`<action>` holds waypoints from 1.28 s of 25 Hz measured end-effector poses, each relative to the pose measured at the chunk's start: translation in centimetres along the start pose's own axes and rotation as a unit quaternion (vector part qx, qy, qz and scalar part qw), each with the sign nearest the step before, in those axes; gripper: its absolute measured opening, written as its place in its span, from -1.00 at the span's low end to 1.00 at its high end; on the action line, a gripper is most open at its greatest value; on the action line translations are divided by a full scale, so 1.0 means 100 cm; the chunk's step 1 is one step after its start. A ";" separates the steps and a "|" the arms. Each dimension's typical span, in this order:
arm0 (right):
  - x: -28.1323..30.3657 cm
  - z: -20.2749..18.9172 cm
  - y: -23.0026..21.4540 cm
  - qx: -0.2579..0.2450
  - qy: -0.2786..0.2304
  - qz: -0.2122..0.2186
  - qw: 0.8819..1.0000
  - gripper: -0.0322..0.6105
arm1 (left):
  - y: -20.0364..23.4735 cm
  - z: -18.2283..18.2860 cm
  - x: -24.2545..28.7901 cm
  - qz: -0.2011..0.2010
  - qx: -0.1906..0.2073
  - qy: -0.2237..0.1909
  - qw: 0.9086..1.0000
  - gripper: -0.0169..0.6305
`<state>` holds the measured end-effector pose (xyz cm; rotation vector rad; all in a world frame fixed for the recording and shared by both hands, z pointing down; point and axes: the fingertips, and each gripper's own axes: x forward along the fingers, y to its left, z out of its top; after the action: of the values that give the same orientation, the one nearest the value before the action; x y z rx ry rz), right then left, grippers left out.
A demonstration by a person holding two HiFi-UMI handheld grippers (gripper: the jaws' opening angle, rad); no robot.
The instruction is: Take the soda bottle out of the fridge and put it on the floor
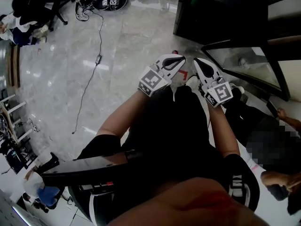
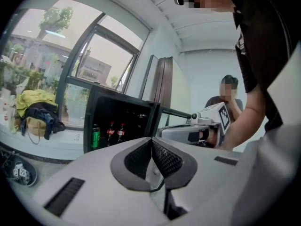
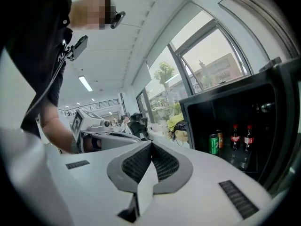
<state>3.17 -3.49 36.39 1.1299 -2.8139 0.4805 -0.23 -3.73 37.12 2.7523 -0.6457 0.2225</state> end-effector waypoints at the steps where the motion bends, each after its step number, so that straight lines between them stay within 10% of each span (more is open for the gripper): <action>1: -0.006 0.011 0.005 0.002 -0.001 0.001 1.000 -0.86 | -0.010 0.011 -0.002 -0.012 -0.001 -0.002 1.000 -0.93; 16: -0.041 0.156 0.035 -0.071 -0.061 0.025 0.995 -0.86 | -0.053 0.153 -0.015 -0.018 0.056 -0.062 0.996 -0.93; 32: -0.050 0.186 0.045 -0.109 -0.071 0.034 0.991 -0.86 | -0.059 0.191 -0.026 -0.009 0.069 -0.092 0.993 -0.93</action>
<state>4.60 -2.94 16.70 1.0657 -2.9420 0.0936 1.74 -3.86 17.06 2.9342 -0.6751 0.0080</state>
